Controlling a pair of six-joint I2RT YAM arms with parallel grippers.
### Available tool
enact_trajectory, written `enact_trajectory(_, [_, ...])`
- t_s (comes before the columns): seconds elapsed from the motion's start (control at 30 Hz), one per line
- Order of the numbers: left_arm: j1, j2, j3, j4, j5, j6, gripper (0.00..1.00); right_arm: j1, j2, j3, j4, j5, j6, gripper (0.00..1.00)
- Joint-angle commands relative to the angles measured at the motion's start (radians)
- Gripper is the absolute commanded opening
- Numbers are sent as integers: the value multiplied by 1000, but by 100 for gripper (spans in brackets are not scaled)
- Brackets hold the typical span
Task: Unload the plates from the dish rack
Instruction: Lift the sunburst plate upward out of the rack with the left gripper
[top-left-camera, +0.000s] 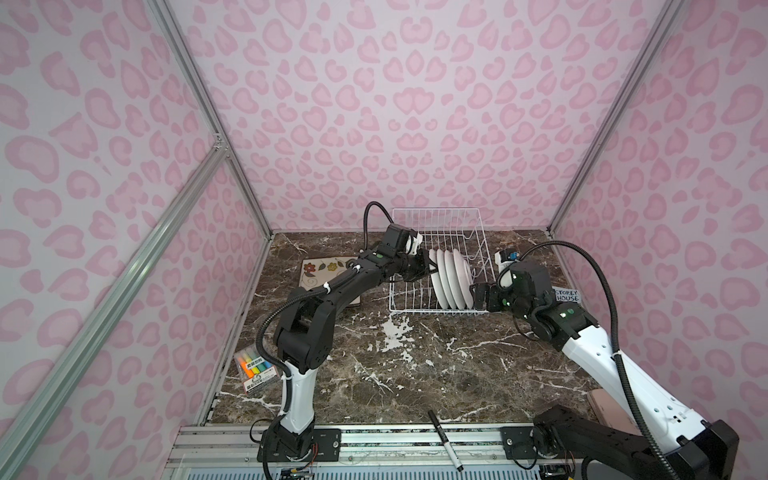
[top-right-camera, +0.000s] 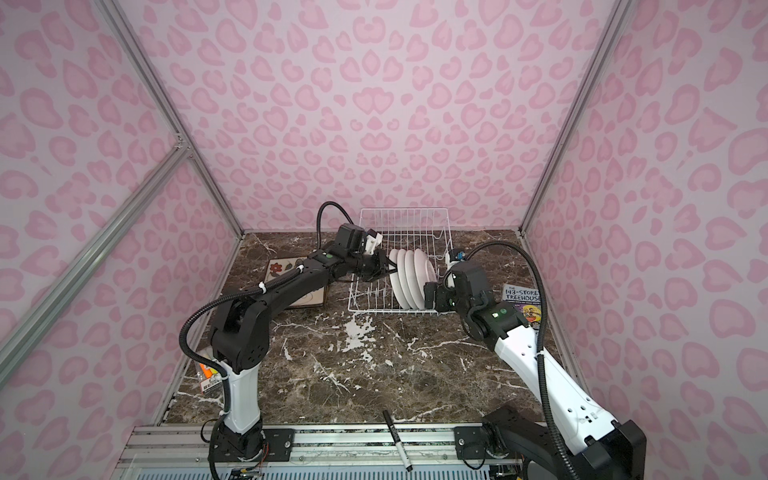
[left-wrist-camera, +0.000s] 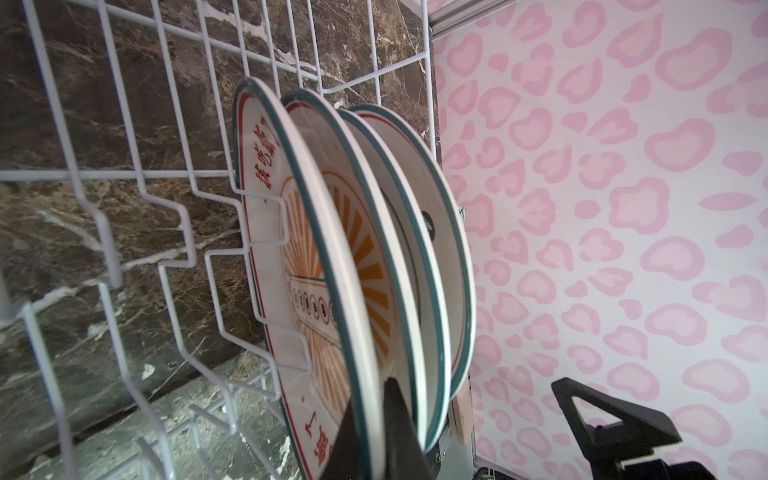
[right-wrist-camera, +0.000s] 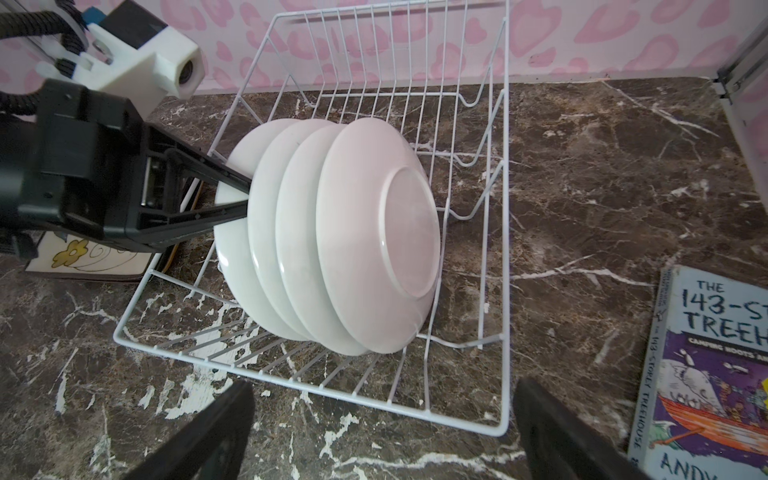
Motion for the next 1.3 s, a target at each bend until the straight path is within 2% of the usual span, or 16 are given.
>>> enact_trajectory(0.0, [3,-41,9,-17,4,7,4,0,-11,6,2,10,-4,99])
enact_trajectory(0.53, [8,-129,27,-106,-16,50,4,-1,-42,-1,11,-4,28,99])
enact_trajectory(1.27, [34,-228,12,-118,-14,49,4,-1,-52,2,-3,-11,24,99])
